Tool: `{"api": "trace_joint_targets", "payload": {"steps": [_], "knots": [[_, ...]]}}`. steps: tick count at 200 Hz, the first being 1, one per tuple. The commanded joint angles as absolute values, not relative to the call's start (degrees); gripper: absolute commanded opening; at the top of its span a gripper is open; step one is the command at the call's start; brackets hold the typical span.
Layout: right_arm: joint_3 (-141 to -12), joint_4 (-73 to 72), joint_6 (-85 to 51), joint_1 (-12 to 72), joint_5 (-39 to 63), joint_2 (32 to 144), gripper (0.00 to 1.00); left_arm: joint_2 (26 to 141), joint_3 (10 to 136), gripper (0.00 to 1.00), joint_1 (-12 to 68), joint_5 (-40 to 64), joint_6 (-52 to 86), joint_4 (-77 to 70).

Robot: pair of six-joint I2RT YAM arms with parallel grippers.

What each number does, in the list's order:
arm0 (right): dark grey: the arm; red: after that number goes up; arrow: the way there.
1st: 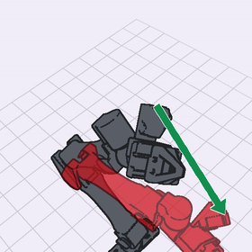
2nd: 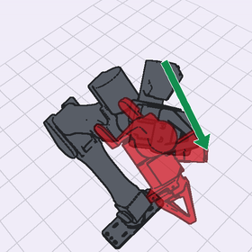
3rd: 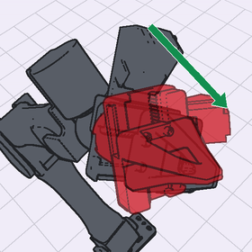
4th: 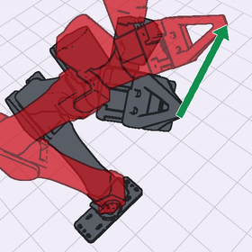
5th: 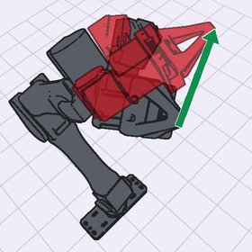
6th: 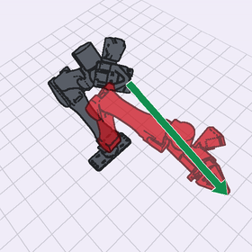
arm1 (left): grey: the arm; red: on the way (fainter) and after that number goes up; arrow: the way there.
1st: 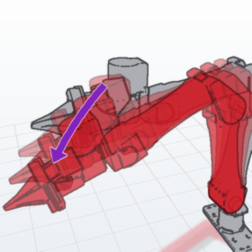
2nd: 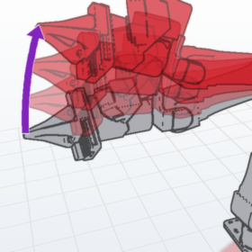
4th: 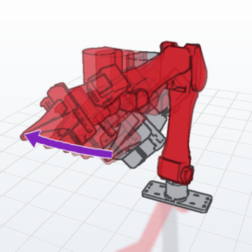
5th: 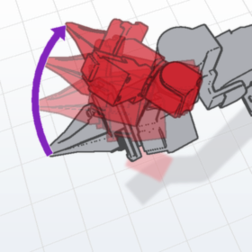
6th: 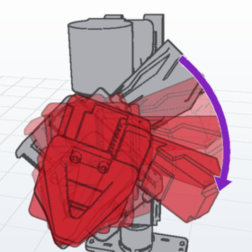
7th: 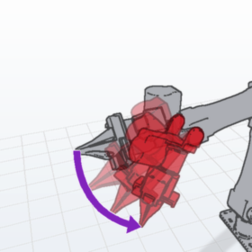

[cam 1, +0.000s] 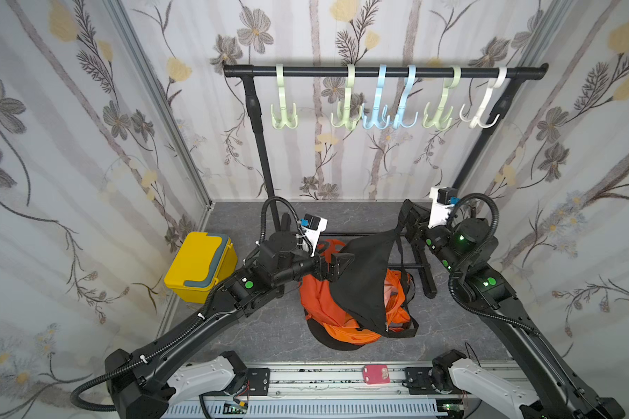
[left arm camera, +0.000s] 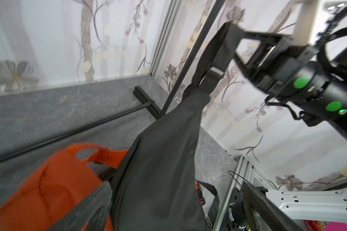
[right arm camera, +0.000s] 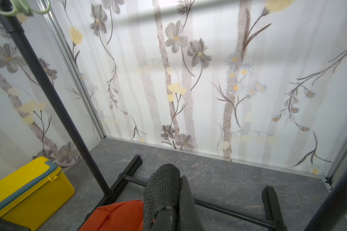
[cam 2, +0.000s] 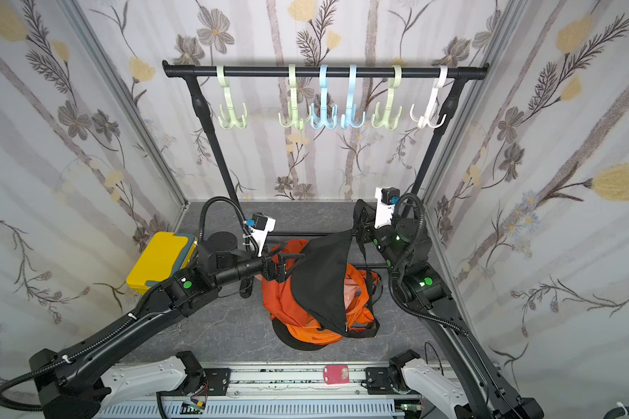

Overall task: Hang the bag on a hook
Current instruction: Pick up the bag from the bag.

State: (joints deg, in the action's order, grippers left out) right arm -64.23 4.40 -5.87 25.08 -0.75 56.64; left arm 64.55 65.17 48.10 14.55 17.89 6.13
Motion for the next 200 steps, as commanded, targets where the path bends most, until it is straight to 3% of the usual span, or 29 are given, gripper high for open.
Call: {"api": "trace_joint_targets", "payload": {"steps": [1, 33, 117, 133, 147, 158, 189, 200], "knots": [[-67.7, 11.7, -1.7, 27.4, -1.2, 59.3, 0.00, 68.6, 72.6, 1.00, 51.5, 10.7, 9.7, 6.6], [-70.3, 13.5, -1.2, 29.4, -3.0, 61.0, 0.00, 80.0, 85.7, 1.00, 54.7, 6.9, 1.1, 12.2], [-77.0, 19.9, -2.0, 30.1, -5.5, 60.2, 0.00, 95.8, 98.6, 0.95, 56.9, 7.8, -1.6, 13.0], [-77.0, 20.4, -2.2, 30.2, -6.3, 59.6, 0.00, 97.6, 100.5, 0.80, 56.9, 5.0, -1.1, 12.9], [-76.8, 20.9, -2.0, 30.1, -8.0, 59.0, 0.00, 98.4, 101.8, 0.51, 56.9, 3.1, -0.7, 13.2], [-76.7, 21.2, -1.6, 30.1, -10.3, 58.6, 0.00, 98.3, 101.8, 0.33, 56.9, 2.8, -0.5, 12.9], [-75.6, 21.6, -0.6, 30.0, -15.7, 57.9, 0.00, 96.5, 100.1, 0.00, 56.9, 1.6, -0.7, 12.5], [-75.0, 21.3, -0.6, 30.0, -16.7, 57.8, 0.00, 95.8, 99.6, 0.00, 56.9, 1.0, -0.9, 12.2]]}}
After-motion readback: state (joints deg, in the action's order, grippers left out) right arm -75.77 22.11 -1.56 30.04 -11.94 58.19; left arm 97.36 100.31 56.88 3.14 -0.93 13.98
